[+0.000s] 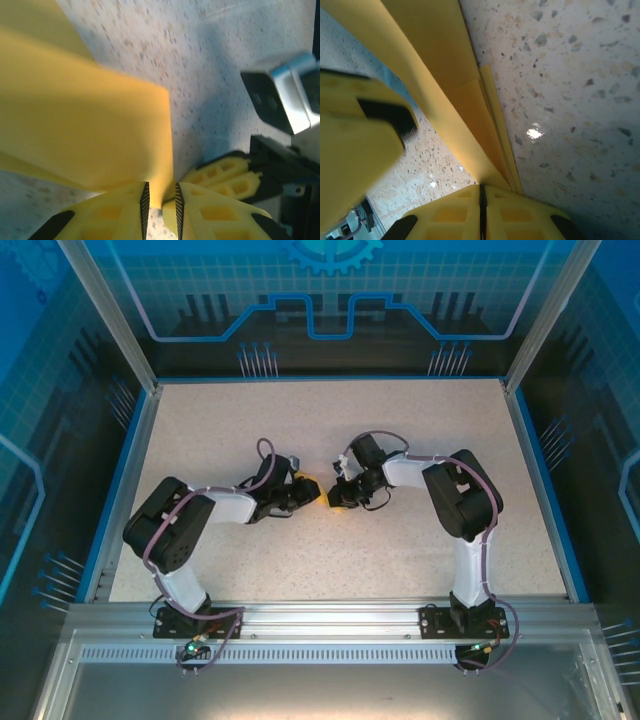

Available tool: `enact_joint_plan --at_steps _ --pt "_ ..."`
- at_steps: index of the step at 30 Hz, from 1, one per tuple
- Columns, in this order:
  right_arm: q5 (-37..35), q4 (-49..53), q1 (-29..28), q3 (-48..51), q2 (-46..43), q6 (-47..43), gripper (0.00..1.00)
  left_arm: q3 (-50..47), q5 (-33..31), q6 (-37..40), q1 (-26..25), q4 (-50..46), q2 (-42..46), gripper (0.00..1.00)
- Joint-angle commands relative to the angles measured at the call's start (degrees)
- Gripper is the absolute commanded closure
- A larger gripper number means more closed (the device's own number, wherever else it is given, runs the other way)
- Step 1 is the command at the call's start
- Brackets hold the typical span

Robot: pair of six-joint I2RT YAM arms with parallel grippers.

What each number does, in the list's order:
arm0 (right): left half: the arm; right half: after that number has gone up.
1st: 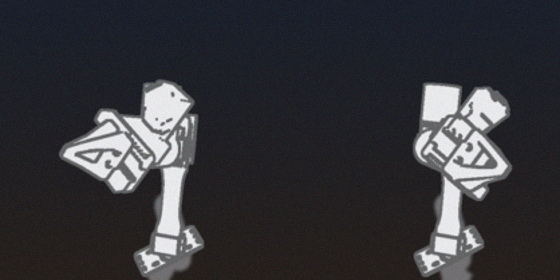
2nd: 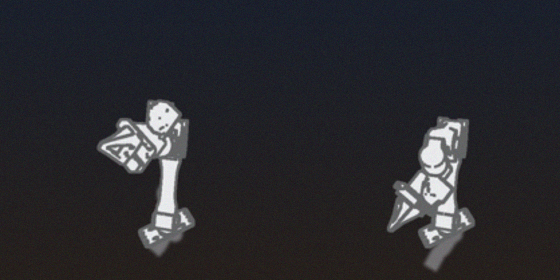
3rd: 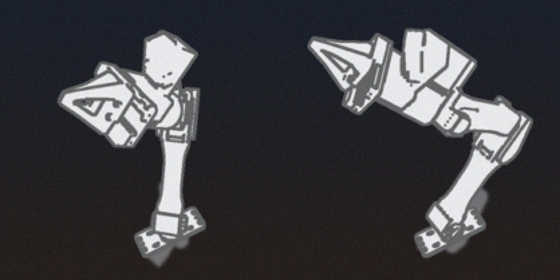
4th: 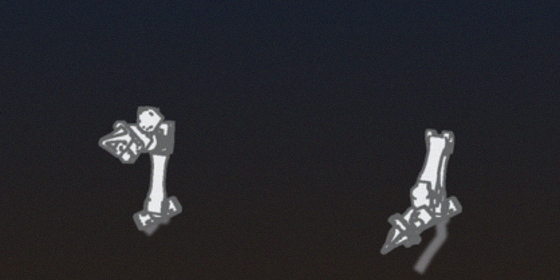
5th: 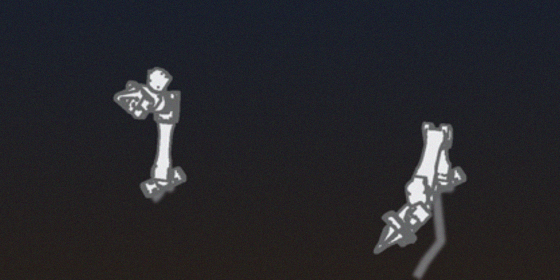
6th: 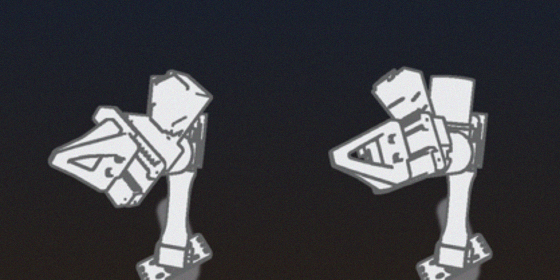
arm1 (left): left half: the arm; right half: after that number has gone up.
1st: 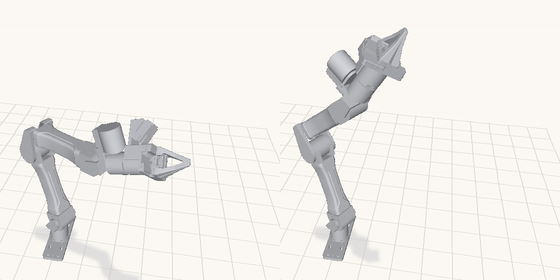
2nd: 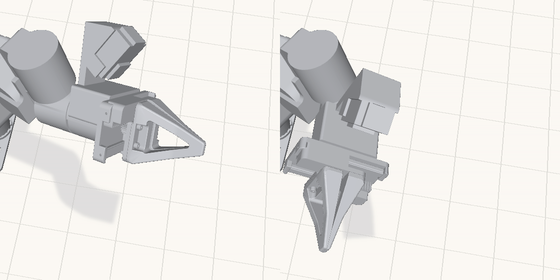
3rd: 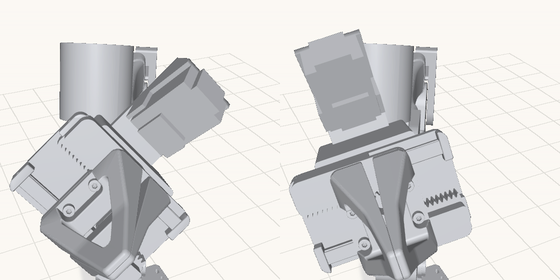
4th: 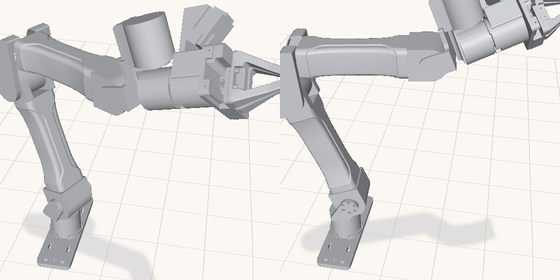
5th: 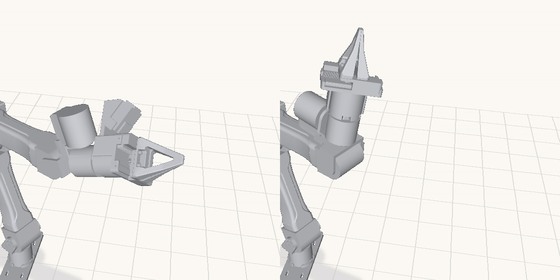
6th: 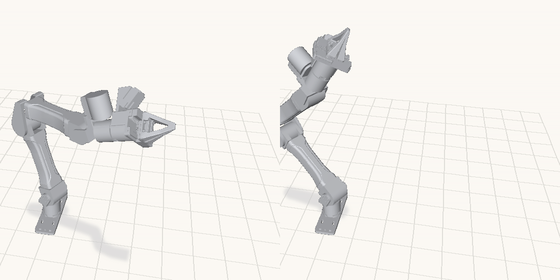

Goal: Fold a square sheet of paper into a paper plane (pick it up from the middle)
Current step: Fold the wing for the fifth time at the center of the table.

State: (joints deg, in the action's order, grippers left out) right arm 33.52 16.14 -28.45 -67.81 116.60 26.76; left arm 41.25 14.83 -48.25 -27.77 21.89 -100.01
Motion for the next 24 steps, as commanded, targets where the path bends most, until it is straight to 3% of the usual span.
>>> enact_joint_plan --at_steps 1,12,24 --pt "-4.17 3.90 1.12 2.16 3.27 0.75 0.90 -1.77 0.13 -2.45 -1.78 4.24 1.00 0.76" --pt "-4.17 4.07 1.12 2.17 3.73 0.97 0.91 0.53 -0.40 -2.35 -2.98 6.04 -4.66 0.84" --pt "-5.71 5.51 1.13 2.20 3.81 0.45 0.91 1.45 -10.75 -3.08 -2.95 -1.40 -4.71 0.91"
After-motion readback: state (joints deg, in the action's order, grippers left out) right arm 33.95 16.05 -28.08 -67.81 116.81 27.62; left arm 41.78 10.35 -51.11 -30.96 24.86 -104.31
